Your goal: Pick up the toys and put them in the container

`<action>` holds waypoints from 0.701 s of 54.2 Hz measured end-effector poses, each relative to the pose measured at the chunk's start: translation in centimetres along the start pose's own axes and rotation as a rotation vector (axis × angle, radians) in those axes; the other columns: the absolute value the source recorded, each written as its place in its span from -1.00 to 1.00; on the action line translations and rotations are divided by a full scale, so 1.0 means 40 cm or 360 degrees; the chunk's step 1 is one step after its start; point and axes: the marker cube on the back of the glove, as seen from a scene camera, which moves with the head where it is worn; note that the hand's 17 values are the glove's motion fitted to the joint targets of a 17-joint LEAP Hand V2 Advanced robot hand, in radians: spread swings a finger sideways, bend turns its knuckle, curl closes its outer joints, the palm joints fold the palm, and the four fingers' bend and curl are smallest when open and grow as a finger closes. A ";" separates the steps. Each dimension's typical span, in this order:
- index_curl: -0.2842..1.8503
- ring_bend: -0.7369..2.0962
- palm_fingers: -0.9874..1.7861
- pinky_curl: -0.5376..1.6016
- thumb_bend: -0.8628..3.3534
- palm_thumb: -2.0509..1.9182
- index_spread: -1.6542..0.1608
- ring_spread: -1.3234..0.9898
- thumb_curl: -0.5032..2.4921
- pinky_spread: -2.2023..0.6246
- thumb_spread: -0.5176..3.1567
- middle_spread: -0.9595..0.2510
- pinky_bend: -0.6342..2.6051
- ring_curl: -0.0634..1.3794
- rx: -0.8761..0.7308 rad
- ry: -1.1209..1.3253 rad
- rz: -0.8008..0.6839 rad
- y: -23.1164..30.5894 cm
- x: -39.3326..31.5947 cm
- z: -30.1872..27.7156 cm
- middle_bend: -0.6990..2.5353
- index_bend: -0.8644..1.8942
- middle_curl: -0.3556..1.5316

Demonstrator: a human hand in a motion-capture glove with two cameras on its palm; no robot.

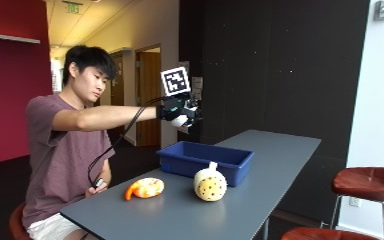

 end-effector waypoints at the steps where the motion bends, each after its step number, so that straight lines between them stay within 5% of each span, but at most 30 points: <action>1: 0.11 0.61 0.42 0.15 -0.60 0.30 0.54 -0.13 -0.05 0.26 -0.32 0.23 0.18 0.02 0.0001 0.0021 -0.0021 -0.015 -0.028 0.004 0.17 0.14 0.24; 7: 0.14 0.61 0.42 0.16 -0.60 0.30 0.54 -0.13 -0.04 0.26 -0.33 0.23 0.19 0.02 -0.0026 0.0034 -0.0460 -0.050 -0.172 0.028 0.16 0.12 0.26; 19: 0.19 0.61 0.40 0.16 -0.60 0.29 0.53 -0.13 -0.02 0.26 -0.34 0.23 0.18 0.00 -0.0304 -0.0069 -0.0663 -0.075 -0.499 0.174 0.14 0.08 0.27; 27: 0.21 0.59 0.31 0.15 -0.59 0.30 0.54 -0.12 0.00 0.28 -0.33 0.16 0.20 -0.01 -0.0541 -0.0096 -0.0706 -0.049 -0.544 0.245 0.07 0.01 0.26; 32: 0.19 0.57 0.19 0.11 -0.60 0.30 0.54 -0.12 -0.01 0.29 -0.31 0.10 0.18 -0.05 -0.0718 -0.0081 -0.0711 -0.039 -0.519 0.270 -0.01 -0.07 0.23; 33: 0.19 0.62 0.00 0.12 -0.59 0.30 0.53 -0.11 -0.02 0.29 -0.27 0.11 0.24 -0.03 -0.0758 -0.0099 -0.0705 -0.036 -0.499 0.271 -0.22 -0.09 0.14; 35: 0.19 0.63 -0.07 0.11 -0.62 0.25 0.54 -0.10 -0.04 0.31 -0.22 0.15 0.24 -0.03 -0.0832 -0.0144 -0.0698 -0.032 -0.466 0.271 -0.32 -0.09 0.10; 36: 0.17 0.55 -0.03 0.09 -0.63 0.21 0.53 -0.09 -0.06 0.32 -0.20 0.13 0.19 -0.07 -0.0864 -0.0157 -0.0703 -0.031 -0.458 0.271 -0.17 -0.15 0.17; 38: 0.13 0.47 -0.33 0.11 -0.66 0.10 0.53 -0.06 -0.13 0.37 -0.16 0.18 0.18 -0.08 -0.0915 -0.0132 -0.0724 -0.031 -0.455 0.269 -0.24 -0.22 0.11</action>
